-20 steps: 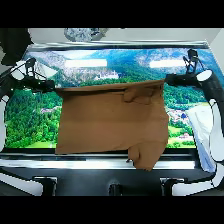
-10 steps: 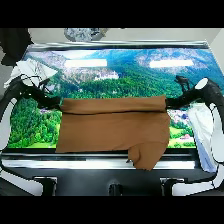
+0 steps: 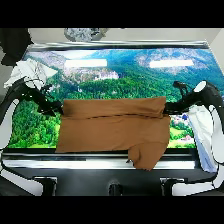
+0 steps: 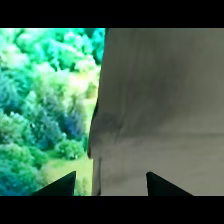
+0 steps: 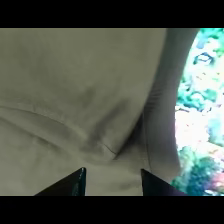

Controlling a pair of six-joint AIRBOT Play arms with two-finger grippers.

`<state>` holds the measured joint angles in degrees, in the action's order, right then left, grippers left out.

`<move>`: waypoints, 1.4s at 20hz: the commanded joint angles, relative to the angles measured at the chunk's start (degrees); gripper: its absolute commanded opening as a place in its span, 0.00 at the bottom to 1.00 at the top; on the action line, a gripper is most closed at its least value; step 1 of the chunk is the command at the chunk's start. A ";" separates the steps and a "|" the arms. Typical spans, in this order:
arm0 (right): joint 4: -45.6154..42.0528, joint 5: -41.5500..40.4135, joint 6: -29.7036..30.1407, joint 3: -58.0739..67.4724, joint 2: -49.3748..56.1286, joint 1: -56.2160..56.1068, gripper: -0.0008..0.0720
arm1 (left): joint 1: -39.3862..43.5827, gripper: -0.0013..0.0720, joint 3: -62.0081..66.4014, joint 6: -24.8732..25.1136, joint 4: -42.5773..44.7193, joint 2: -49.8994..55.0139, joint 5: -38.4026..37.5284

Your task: Fold the shirts.

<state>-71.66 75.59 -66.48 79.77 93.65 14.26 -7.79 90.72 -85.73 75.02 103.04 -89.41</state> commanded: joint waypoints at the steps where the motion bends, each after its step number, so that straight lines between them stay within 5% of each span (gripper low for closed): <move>1: 0.26 7.21 4.68 2.38 -2.93 2.25 0.63 | -1.62 0.75 0.50 -0.83 -0.04 -1.99 -6.27; 5: -3.13 16.72 7.96 -1.92 -8.94 8.46 0.69 | -3.85 0.74 -15.63 -2.67 0.09 -14.43 -2.58; 10: -1.36 9.22 10.36 -18.67 -16.92 8.70 0.69 | -4.63 0.74 -50.60 -1.51 -0.83 -31.69 11.32; 18: -1.05 8.92 13.42 -25.22 -22.69 8.70 0.69 | -4.13 0.68 -57.44 -0.02 -6.40 -34.40 23.71; 20: -1.05 8.76 13.64 -25.79 -23.96 8.70 0.69 | -4.13 0.53 -57.51 -0.39 -6.45 -34.40 25.68; 22: -1.27 8.04 13.70 -28.57 -25.57 8.70 0.69 | -4.13 0.52 -58.07 -0.42 -6.47 -34.40 25.94; 24: -1.20 7.30 13.86 -33.22 -27.39 8.70 0.72 | -4.15 0.20 -59.52 -0.37 -6.40 -34.40 25.97; 26: -0.61 6.51 14.27 -37.81 -29.75 8.70 0.72 | -4.15 0.06 -60.04 -0.20 -6.19 -34.45 25.99; 28: 0.07 5.64 14.69 -41.46 -31.93 8.70 0.74 | -4.15 0.06 -59.98 -0.11 -6.19 -34.47 26.08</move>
<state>-72.27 82.50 -52.40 43.42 64.51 22.92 -11.97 31.31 -85.95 67.07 68.64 -72.10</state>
